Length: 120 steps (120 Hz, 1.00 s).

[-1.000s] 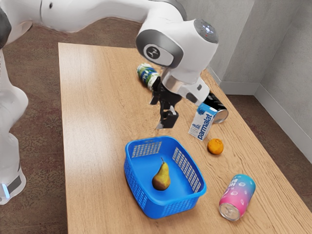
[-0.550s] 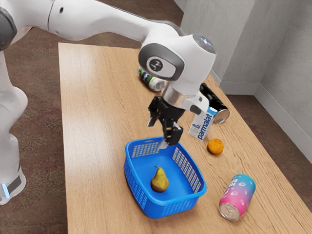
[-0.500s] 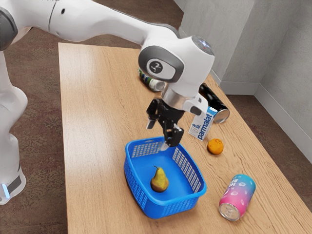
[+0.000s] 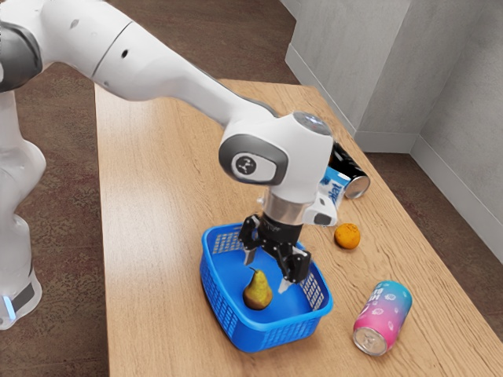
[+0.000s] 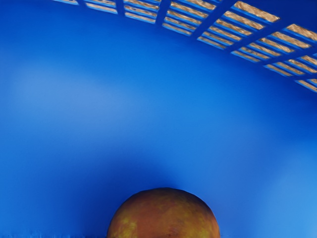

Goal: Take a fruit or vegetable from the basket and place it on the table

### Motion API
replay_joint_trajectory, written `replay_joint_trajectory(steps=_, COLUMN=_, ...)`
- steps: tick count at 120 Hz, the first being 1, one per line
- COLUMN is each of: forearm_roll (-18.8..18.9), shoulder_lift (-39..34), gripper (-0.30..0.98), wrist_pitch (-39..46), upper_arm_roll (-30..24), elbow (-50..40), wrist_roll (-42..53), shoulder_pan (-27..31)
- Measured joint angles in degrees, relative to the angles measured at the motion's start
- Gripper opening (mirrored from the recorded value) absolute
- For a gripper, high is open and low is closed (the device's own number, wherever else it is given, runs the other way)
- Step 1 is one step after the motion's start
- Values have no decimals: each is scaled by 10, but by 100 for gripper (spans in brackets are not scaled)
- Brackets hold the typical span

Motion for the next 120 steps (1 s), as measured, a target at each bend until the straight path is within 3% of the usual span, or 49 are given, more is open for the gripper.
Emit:
replay_joint_trajectory(steps=14, forearm_roll=-31, shoulder_lift=-1, gripper=69, wrist_pitch=31, upper_arm_roll=0, elbow=-28, wrist_roll=-17, shoulder_pan=3)
replay_joint_trajectory(steps=45, forearm_roll=-59, shoulder_lift=0, gripper=69, wrist_pitch=71, upper_arm_roll=-1, elbow=-42, wrist_roll=-44, shoulder_pan=-3)
replay_joint_trajectory(steps=120, forearm_roll=-77, shoulder_lift=-1, gripper=69, wrist_pitch=81, upper_arm_roll=14, elbow=-70, wrist_roll=-63, shoulder_pan=3)
